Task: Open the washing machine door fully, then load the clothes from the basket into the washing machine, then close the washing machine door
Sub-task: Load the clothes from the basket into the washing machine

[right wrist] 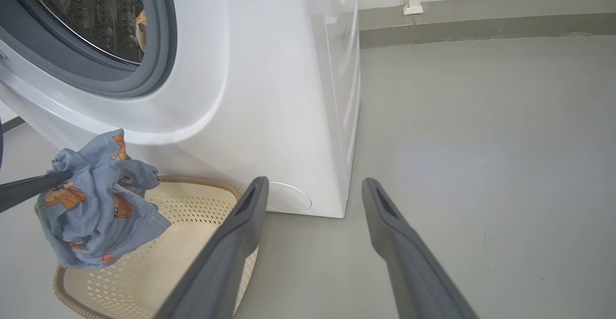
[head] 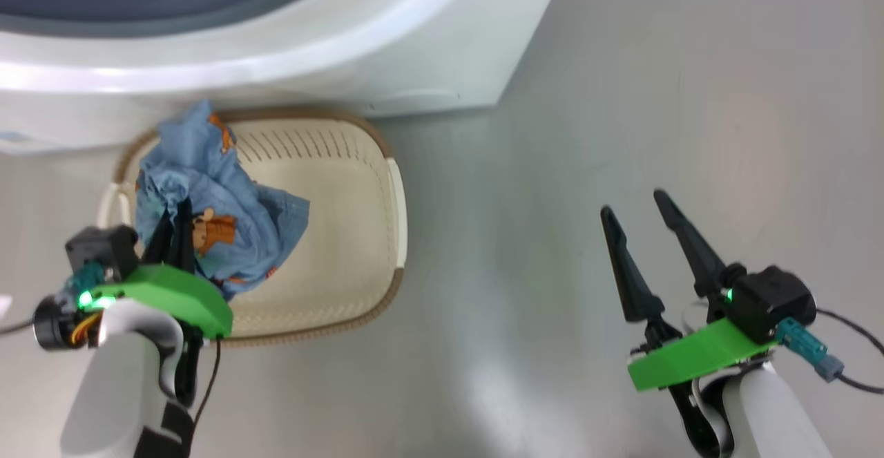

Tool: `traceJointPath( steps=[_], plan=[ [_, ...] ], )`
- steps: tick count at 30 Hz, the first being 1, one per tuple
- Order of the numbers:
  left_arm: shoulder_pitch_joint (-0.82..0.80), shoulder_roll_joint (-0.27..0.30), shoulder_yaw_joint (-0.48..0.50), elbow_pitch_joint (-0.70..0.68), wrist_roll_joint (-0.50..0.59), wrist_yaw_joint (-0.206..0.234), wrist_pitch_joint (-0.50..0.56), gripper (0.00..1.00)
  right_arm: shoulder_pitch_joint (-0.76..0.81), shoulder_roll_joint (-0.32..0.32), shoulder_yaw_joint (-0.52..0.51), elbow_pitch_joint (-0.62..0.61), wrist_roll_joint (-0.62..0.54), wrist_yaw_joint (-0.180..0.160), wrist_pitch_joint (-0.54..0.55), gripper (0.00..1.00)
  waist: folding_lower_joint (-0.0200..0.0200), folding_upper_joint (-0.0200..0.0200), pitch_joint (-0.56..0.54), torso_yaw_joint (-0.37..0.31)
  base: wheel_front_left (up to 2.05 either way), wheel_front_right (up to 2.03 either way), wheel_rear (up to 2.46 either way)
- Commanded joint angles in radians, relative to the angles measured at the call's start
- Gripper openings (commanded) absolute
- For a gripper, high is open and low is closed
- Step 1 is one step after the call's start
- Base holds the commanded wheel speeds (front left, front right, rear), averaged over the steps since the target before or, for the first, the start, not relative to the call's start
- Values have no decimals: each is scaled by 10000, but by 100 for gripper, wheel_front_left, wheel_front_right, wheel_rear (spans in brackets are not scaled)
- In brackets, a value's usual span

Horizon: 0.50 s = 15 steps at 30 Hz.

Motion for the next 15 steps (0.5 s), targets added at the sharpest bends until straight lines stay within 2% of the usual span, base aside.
traceJointPath(
  steps=[1, 15],
  plan=[
    [611, 286, 339, -641, -55, -44, -65, 0, 412, -48, 172, -117, 46, 17, -48, 100, 0, 0, -1087, 338, 0, 0, 0],
    [2955, -118, 387, -4080, 102, -83, -66, 0, 1233, -341, 152, 352, 110, 17, -48, 100, 0, 0, -3378, 717, 0, 0, 0]
  ],
)
